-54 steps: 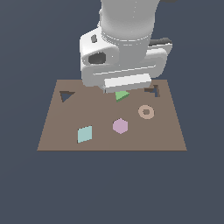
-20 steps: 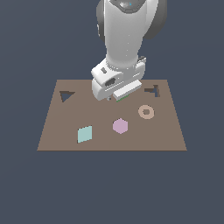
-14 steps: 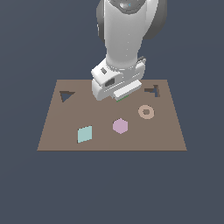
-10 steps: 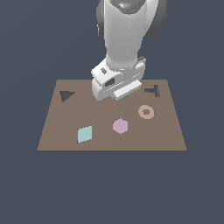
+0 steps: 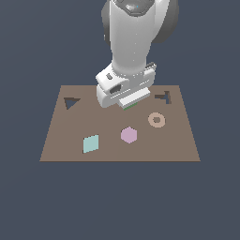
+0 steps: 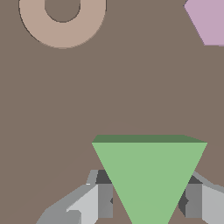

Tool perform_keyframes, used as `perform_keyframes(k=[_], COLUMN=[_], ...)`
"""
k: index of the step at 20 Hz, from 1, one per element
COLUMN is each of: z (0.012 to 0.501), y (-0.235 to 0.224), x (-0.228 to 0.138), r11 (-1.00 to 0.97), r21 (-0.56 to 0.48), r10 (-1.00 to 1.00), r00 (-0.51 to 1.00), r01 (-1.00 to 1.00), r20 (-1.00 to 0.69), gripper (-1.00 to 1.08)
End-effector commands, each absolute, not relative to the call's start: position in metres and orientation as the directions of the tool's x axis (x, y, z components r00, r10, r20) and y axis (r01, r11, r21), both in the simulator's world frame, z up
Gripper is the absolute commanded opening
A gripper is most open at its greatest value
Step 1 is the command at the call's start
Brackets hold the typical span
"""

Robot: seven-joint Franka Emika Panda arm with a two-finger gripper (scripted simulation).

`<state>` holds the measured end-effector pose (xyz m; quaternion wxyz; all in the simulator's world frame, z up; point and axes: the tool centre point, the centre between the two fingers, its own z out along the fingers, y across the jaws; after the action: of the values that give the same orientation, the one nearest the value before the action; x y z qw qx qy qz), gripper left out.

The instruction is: Insert a designated object into the corresponding slot on a board.

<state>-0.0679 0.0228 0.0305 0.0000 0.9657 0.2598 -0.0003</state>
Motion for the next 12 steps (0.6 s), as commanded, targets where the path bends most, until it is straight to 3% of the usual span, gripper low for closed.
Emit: perform_keyframes(k=[1, 12], z=[0.031, 0.033], y=[0.019, -0.016], x=[-0.064, -0.037], r11=[-0.883, -0.988], r21=[0.0, 0.0], r10=[0.469, 0.155], r00=[0.883, 0.988], r01=[0.469, 0.155], r20=[0.0, 0.001], gripper=[-1.0, -1.0])
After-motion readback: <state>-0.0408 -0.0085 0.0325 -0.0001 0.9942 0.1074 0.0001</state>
